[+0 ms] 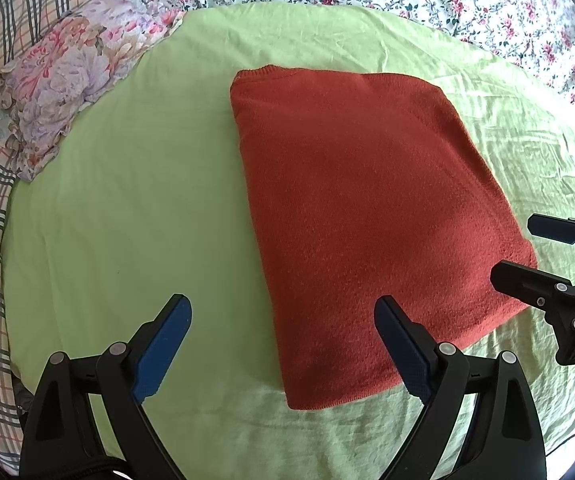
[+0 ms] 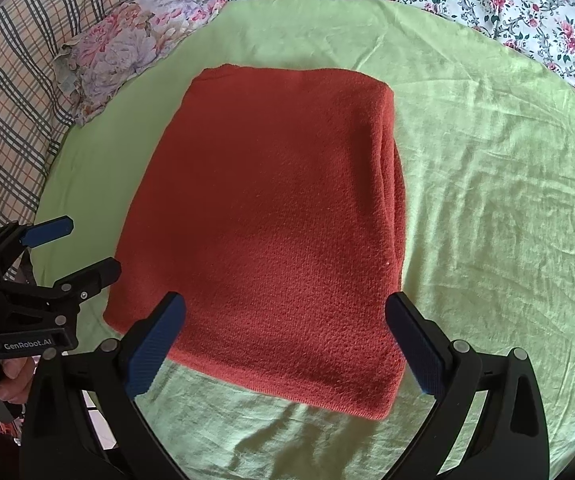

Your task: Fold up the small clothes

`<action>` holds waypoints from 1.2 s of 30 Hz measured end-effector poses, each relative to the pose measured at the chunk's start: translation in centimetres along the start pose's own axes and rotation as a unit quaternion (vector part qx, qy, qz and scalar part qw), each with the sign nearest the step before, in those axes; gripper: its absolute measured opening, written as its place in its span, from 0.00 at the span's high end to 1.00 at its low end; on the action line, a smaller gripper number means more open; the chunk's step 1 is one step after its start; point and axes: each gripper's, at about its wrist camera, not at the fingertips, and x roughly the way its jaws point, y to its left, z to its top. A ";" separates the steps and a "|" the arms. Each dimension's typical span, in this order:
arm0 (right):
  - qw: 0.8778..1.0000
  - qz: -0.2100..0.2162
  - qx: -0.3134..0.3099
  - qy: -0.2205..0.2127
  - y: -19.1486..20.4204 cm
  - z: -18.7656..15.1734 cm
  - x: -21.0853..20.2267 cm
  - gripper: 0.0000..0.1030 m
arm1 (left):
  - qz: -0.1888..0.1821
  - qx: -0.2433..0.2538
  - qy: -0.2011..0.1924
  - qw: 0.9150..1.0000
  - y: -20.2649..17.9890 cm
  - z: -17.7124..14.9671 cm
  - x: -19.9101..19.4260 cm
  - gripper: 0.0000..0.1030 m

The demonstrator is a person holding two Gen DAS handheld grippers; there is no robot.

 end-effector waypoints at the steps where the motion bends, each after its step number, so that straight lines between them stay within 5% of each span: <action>1: 1.000 0.001 0.000 0.000 0.0 0.0 0.0 0.03 | 0.000 0.000 0.000 1.000 0.0 0.1 0.0 0.09; 9: 1.000 -0.008 0.005 -0.022 -0.6 0.0 -0.5 0.03 | -0.008 -0.008 0.009 1.000 0.5 0.5 0.7 0.09; 16: 0.998 -0.006 0.052 -0.038 -3.4 1.5 -0.4 0.04 | -0.077 -0.074 0.036 0.994 3.6 3.0 3.2 0.09; 21: 0.993 0.010 0.107 -0.044 -5.6 3.7 0.7 0.23 | -0.125 -0.129 0.050 0.982 6.2 6.5 6.7 0.10; 28: 0.987 0.027 0.149 -0.048 -7.2 8.0 3.8 0.29 | -0.166 -0.172 0.057 0.969 8.6 11.5 11.6 0.10; 30: 0.988 0.026 0.144 -0.049 -7.2 9.0 4.8 0.37 | -0.167 -0.171 0.054 0.969 8.6 12.6 12.6 0.10; 32: 0.988 0.025 0.147 -0.040 -7.5 9.9 6.1 0.54 | -0.161 -0.163 0.042 0.972 8.4 13.6 13.4 0.19; 33: 0.987 0.032 0.151 -0.034 -7.8 10.2 6.8 0.67 | -0.159 -0.155 0.028 0.975 8.2 14.0 13.4 0.40; 34: 0.987 0.040 0.154 -0.031 -8.0 10.3 7.0 0.70 | -0.168 -0.141 0.017 0.975 7.9 14.4 13.3 0.75; 35: 0.987 0.038 0.150 -0.035 -7.9 10.6 7.0 0.82 | -0.173 -0.132 0.017 0.976 7.6 14.7 13.1 0.77; 36: 0.988 0.036 0.141 -0.046 -7.6 10.8 6.5 0.83 | -0.160 -0.120 -0.001 0.980 7.3 15.0 12.0 0.84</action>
